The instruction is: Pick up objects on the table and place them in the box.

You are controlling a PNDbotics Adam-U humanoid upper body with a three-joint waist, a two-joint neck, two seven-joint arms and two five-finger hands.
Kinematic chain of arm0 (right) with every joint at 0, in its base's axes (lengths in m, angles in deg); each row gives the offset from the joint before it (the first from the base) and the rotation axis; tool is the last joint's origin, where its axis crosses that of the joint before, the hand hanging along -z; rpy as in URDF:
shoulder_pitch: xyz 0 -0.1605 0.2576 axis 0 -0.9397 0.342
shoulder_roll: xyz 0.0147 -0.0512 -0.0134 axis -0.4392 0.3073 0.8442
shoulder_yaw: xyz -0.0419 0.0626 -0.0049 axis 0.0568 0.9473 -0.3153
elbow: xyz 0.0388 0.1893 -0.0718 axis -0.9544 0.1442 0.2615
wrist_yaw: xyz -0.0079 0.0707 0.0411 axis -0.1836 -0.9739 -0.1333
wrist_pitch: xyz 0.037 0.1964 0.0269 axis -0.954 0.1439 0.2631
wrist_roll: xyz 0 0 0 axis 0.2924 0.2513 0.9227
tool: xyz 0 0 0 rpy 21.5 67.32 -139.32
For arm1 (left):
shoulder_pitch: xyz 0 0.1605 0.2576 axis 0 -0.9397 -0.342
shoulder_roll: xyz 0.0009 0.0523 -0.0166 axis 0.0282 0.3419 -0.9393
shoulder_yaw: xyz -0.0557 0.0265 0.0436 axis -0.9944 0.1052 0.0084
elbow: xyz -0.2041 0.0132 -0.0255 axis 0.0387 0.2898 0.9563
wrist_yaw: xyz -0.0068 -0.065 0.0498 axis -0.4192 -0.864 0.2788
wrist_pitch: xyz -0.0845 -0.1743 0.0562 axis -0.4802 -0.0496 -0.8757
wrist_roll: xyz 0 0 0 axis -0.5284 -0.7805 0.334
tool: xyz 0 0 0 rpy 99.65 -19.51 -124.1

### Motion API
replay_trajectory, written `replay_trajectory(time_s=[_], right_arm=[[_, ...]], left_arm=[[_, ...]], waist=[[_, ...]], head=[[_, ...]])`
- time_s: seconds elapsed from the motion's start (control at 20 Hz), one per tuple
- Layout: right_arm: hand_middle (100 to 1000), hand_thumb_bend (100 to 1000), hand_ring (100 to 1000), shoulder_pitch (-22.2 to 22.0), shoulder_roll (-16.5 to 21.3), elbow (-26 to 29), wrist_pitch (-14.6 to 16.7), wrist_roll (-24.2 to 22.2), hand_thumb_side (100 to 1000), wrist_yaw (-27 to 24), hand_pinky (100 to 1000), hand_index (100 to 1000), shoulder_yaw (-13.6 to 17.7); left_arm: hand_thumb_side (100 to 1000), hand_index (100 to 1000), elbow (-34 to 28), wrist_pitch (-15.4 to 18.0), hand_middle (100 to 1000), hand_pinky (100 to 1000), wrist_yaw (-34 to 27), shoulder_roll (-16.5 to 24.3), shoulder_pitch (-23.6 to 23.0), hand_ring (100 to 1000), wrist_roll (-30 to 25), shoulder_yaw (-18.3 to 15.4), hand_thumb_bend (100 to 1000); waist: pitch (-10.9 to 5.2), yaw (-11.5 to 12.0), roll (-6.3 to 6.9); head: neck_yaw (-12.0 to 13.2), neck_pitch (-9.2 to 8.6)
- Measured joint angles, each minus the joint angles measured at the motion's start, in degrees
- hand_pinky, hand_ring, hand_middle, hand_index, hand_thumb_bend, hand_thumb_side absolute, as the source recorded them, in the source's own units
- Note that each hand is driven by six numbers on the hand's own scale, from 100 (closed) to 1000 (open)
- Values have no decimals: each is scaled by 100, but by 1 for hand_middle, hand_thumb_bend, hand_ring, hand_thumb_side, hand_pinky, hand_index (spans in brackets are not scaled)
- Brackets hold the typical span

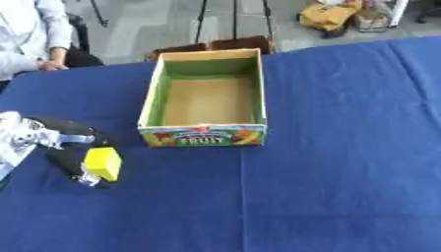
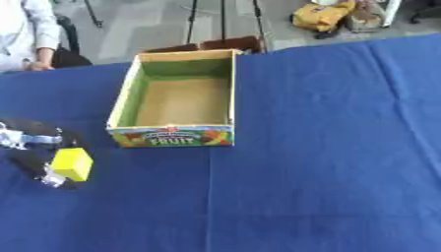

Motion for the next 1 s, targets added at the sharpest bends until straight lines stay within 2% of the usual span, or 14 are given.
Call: replay_trajectory(time_s=[0.2,0.45,0.55,0.85,1.0], right_arm=[[625,238,770,1,-3,0,7,-7,1000,-1,679,782,1],[624,241,770,3,-4,0,14,-15,1000,-3,679,784,2],[623,238,771,5,-4,0,15,-16,1000,-5,680,784,3],[622,248,770,7,-4,0,15,-19,1000,-10,681,786,6],[622,249,770,22,-5,0,13,-22,1000,-18,682,786,14]], left_arm=[[730,994,-22,-41,815,680,107,0,0,849,-4,-79,482],[681,915,-79,-122,731,560,276,0,-21,762,149,-122,330],[651,901,-93,-158,719,544,362,0,-37,751,255,-133,323],[662,815,-150,-206,661,474,603,0,-52,701,490,-149,254],[661,807,-187,-191,650,461,712,0,-59,690,620,-149,247]], waist=[[24,4,0],[55,5,0],[59,6,0],[92,8,0],[97,9,0]], head=[[13,-5],[14,-29],[14,-46],[15,-54],[15,-58]])
